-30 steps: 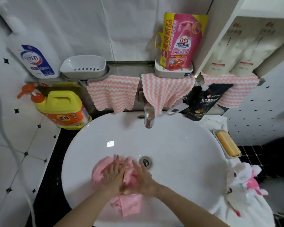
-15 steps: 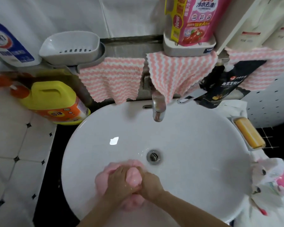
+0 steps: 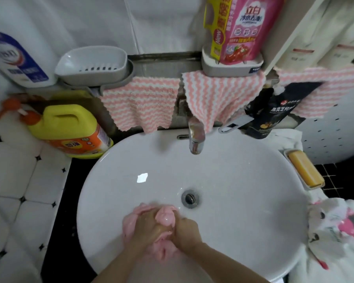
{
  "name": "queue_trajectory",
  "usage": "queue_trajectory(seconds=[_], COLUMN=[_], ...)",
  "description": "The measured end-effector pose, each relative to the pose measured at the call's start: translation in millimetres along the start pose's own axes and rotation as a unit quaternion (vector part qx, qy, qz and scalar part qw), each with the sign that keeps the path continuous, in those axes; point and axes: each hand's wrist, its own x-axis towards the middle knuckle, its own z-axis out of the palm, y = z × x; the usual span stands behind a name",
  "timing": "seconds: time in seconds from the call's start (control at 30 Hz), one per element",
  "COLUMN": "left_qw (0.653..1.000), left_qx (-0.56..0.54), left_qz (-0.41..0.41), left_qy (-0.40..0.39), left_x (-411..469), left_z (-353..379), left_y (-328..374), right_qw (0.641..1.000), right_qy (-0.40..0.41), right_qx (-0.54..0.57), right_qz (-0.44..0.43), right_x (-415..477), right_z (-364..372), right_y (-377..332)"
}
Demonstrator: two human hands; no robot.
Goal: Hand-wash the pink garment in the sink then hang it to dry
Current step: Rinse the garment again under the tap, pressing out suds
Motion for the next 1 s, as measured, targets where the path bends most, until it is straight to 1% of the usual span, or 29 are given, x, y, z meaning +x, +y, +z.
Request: queue_trajectory(seconds=[0.03,0.07,0.1,0.13,0.17,0.2,0.23,0.27,0.3,0.33,0.37,0.4,0.43,0.47,0.5,0.53,0.57,0.6,0.67,0.7,0.73,0.83,0.93,1.0], left_qw=[1.0,0.999,0.991,0.977,0.962,0.938,0.909,0.893,0.894,0.907,0.923,0.933,0.932,0.939,0.938,0.932,0.936,0.931,0.926,0.93,0.932,0.931,0.928,0.93], left_qx=[0.004,0.032,0.095,0.16,0.217,0.3,0.37,0.407,0.415,0.397,0.37,0.352,0.355,0.338,0.338,0.352,0.347,0.361,0.37,0.364,0.358,0.364,0.369,0.364], left_qz=[0.008,0.032,0.084,0.133,0.159,0.168,0.18,0.176,0.156,0.129,0.096,0.066,0.049,0.046,0.06,0.073,0.062,0.062,0.063,0.052,0.047,0.027,0.03,0.03], left_qy=[-0.008,0.001,0.034,0.053,0.049,0.039,0.064,0.075,0.068,0.053,0.037,0.037,0.045,0.043,0.044,0.046,0.012,0.011,0.033,0.016,0.026,0.023,0.029,0.037], left_x=[-5,-9,-13,-14,-16,-18,-16,-14,-20,-26,-33,-34,-34,-36,-40,-41,-41,-35,-29,-36,-40,-47,-45,-42], left_z=[-1,0,0,-1,-3,-5,-5,-5,-8,-12,-13,-11,-9,-7,-7,-7,-5,0,1,-3,-4,-1,0,2], left_y=[2,2,-1,-5,-7,-7,-10,-10,-2,5,10,13,10,5,0,0,-5,-15,-20,-10,-4,1,-1,-6], right_qw=[1.0,0.999,0.997,0.995,0.991,0.988,0.988,0.991,0.989,0.968,0.921,0.853,0.793,0.756,0.747,0.749,0.761,0.763,0.758,0.761,0.767,0.786,0.803,0.808], right_qy=[-0.017,-0.037,-0.062,-0.094,-0.128,-0.152,-0.152,-0.115,-0.041,0.056,0.154,0.224,0.253,0.262,0.252,0.23,0.205,0.187,0.184,0.183,0.177,0.172,0.181,0.166], right_qx=[-0.001,0.005,0.014,0.011,0.014,0.023,0.036,0.072,0.141,0.235,0.342,0.457,0.543,0.592,0.61,0.616,0.612,0.614,0.62,0.617,0.613,0.59,0.564,0.563], right_qz=[0.013,0.023,0.034,0.04,0.036,0.019,0.005,0.008,0.03,0.066,0.101,0.114,0.108,0.095,0.082,0.075,0.074,0.076,0.081,0.079,0.071,0.064,0.061,0.051], right_x=[-1,-5,-7,-7,-6,-7,-8,-7,-7,-4,-1,2,6,10,15,21,27,32,36,37,37,34,30,28], right_z=[-1,-8,-14,-21,-31,-44,-61,-80,-104,-129,-155,-183,-210,-233,-250,-260,-265,-266,-262,-258,-256,-256,-262,-266], right_y=[-2,-7,-8,-7,-4,-1,4,12,19,27,35,40,46,49,49,49,50,50,50,51,52,59,66,71])
